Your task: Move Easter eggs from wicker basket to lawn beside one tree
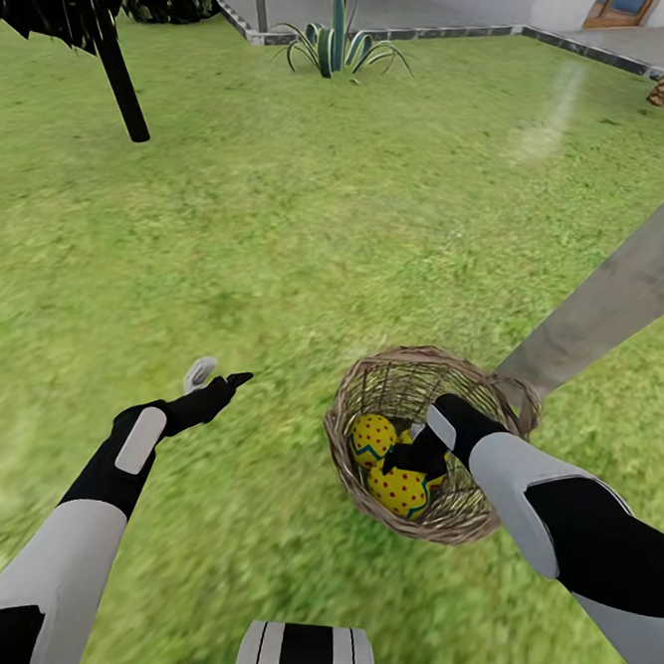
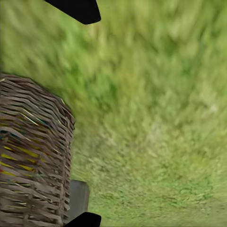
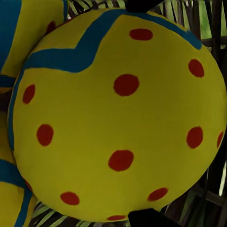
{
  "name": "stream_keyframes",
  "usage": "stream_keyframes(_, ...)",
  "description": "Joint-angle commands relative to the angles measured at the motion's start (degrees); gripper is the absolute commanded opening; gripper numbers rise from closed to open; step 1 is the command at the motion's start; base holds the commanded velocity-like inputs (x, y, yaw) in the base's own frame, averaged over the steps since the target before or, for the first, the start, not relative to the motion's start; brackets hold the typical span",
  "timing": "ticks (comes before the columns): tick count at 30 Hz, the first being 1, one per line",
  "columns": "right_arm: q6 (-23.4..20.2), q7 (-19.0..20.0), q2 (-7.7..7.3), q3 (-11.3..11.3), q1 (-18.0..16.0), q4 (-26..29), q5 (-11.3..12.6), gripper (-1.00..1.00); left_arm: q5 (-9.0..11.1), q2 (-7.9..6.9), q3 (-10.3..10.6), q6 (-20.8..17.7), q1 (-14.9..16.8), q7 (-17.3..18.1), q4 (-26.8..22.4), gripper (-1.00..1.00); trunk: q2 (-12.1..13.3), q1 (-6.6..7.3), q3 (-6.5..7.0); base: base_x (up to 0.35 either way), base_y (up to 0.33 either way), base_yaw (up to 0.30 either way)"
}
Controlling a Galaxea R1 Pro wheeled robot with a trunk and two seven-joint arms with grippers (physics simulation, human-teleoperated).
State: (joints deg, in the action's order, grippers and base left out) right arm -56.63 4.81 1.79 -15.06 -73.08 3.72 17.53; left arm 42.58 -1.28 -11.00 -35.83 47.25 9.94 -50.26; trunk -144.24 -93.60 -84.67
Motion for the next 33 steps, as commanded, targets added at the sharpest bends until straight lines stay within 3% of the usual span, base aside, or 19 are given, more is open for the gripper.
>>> stream_keyframes(1, -0.1, 0.5, -0.1, -0.7, 1.2, 0.1, -0.1, 1.0, 0.1, 0.04, -0.2, -0.4, 0.0, 0.2, 0.0, 1.0, 0.0, -0.01, -0.05, 0.0, 0.0, 0.0)
stream_keyframes(2, 0.0, 0.5, -0.21, -0.7, 1.7, 0.2, -0.2, -1.0, 0.1, 0.0, -0.2, -0.4, 0.0, 0.2, 0.0, 1.0, 0.0, -0.01, -0.05, 0.0, 0.0, 0.0)
stream_keyframes(22, 0.0, 0.6, -0.28, -0.7, 1.9, 0.2, -0.2, -1.0, 0.1, -0.03, -0.2, -0.4, 0.0, 0.3, 0.0, 1.0, 0.0, -0.04, -0.27, 0.0, 0.0, 0.0)
stream_keyframes(33, 0.0, 0.6, -0.07, -0.7, 1.9, 0.2, -0.1, -1.0, 0.1, -0.01, -0.2, -0.4, -0.1, 0.2, 0.0, 1.0, 0.1, 0.25, 2.17, 0.0, 0.0, 0.0)
